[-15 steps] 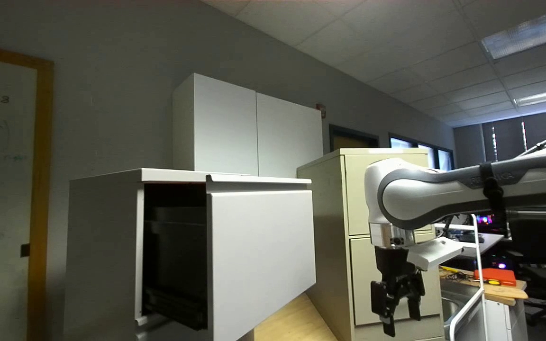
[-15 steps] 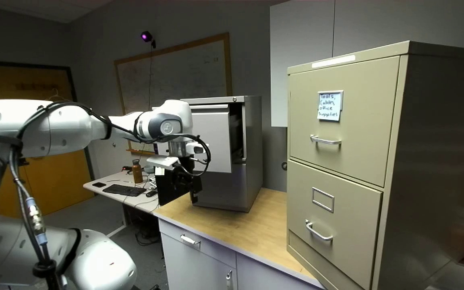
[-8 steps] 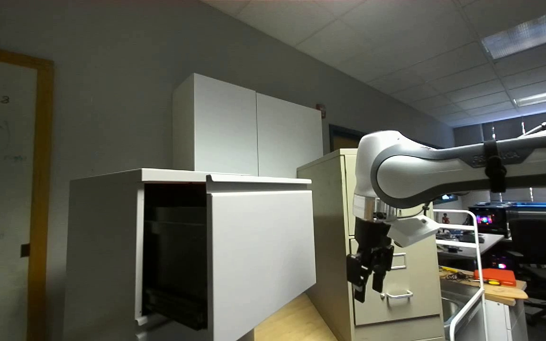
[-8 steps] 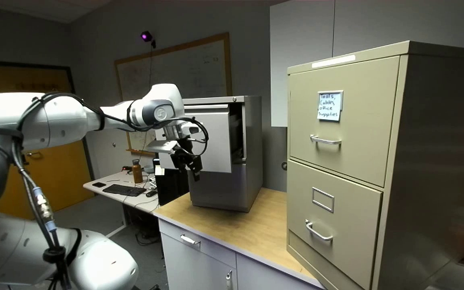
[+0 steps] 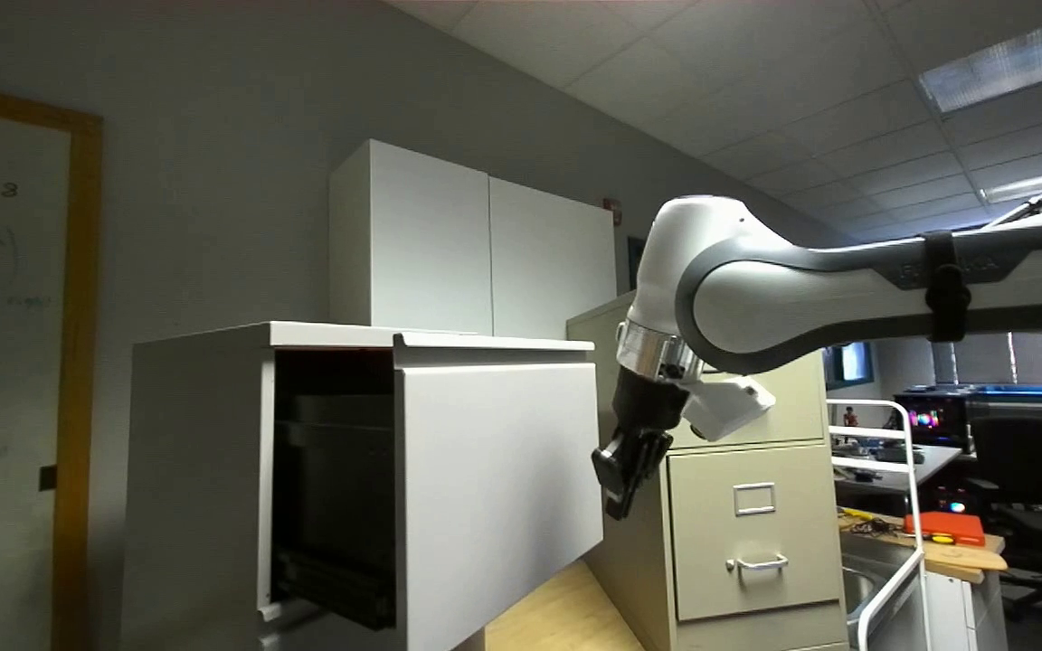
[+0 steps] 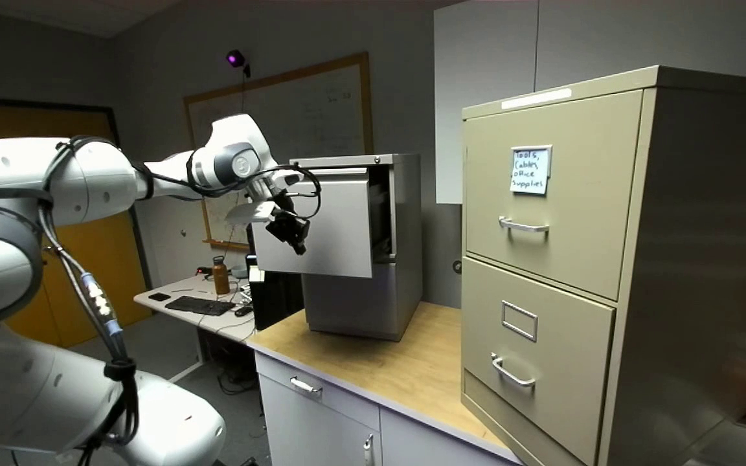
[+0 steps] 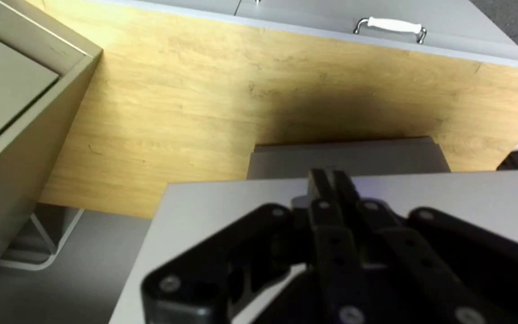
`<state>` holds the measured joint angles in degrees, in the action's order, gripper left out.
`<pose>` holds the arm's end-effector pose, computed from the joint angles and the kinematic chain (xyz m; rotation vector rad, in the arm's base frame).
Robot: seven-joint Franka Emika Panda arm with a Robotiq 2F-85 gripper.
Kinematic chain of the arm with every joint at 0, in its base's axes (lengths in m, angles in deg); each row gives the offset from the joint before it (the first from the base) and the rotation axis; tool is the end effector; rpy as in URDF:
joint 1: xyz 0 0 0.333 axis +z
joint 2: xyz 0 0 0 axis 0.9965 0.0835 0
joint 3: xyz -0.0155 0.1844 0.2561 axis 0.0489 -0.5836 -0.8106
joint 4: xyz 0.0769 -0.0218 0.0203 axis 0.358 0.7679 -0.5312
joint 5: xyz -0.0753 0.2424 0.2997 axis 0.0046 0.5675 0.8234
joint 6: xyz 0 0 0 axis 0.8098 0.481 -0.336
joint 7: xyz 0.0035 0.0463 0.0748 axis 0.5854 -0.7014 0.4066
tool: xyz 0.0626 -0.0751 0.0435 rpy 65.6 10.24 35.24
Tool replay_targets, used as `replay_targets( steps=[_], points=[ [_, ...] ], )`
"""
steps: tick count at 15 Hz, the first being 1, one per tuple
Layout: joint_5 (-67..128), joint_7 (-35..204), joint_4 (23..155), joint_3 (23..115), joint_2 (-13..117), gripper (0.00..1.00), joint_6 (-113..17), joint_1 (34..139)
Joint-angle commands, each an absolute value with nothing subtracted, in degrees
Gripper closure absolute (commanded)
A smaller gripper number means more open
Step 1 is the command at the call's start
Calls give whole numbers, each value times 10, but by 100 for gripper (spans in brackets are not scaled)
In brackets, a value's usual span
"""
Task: Close the top drawer of the file cabinet
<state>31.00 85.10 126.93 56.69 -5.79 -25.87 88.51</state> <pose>0.3491 0.0881 0.6504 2.9926 0.1494 0.6447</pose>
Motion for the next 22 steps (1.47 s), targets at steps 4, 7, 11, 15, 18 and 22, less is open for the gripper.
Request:
replay_targets(
  steps=[4, 7, 11, 15, 18, 22],
  points=[
    [310, 831, 1156, 564, 5, 100, -283, 904],
    [313, 821, 1092, 564, 46, 100, -284, 911],
    [316, 814, 1005, 561, 120, 100, -285, 919],
    [302, 821, 929, 552, 205, 100, -266, 916],
    [292, 827, 858, 550, 279, 100, -257, 914],
    [271, 836, 753, 549, 379, 100, -234, 920]
  ],
)
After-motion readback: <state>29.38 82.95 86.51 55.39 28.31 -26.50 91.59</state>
